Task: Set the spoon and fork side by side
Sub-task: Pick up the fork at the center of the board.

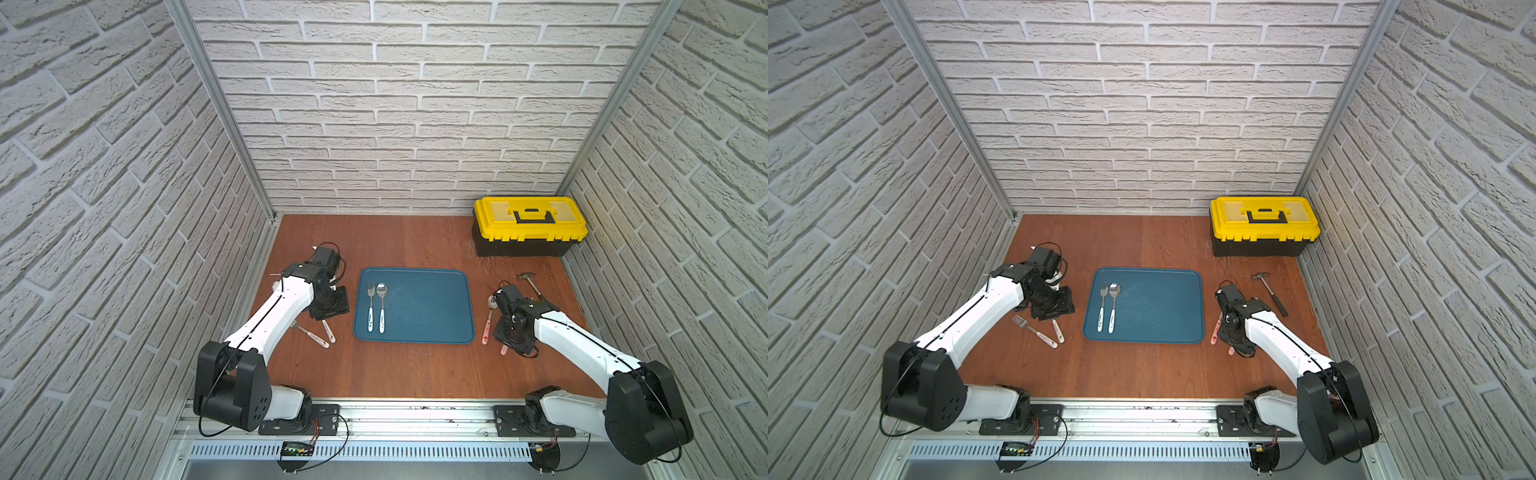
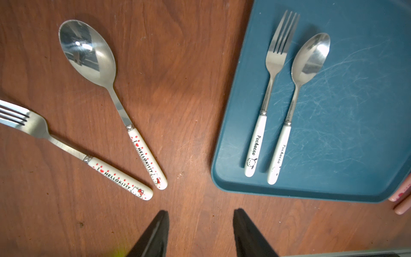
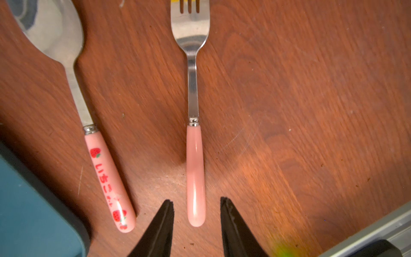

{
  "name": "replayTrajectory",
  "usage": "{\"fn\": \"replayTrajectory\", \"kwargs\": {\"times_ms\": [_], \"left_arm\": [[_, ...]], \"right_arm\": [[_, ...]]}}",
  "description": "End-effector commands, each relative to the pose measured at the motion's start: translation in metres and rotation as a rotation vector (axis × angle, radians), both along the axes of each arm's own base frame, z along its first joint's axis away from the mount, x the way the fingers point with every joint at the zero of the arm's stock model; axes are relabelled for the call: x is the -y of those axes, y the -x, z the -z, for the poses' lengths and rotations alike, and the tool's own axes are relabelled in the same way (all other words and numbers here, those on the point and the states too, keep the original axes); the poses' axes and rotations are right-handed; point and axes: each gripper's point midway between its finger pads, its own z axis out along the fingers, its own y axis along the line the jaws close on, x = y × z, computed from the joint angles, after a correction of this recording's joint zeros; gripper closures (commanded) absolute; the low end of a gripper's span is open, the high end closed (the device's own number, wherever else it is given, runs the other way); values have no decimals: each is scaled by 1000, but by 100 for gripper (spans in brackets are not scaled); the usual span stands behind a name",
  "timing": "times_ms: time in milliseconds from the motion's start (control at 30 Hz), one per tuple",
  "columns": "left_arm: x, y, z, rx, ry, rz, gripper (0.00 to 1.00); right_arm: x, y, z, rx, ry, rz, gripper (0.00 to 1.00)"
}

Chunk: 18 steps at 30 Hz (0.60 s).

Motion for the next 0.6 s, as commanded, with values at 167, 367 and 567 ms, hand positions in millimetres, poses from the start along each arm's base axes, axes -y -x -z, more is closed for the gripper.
{"fn": "replayTrajectory", "kwargs": {"times_ms": [167,367,567], "left_arm": [[-37,31,21,-136,-77,-281,49],[-52,56,35,-153,-93,-558,54],[-66,80,49,-114,-136,-744,58]], "right_arm": [[-5,-17,-20,108,-33,-39,60],[-15,-27,-19,147,-81,-72,59],[-17,-37,-18,170,-70,-136,59]]}}
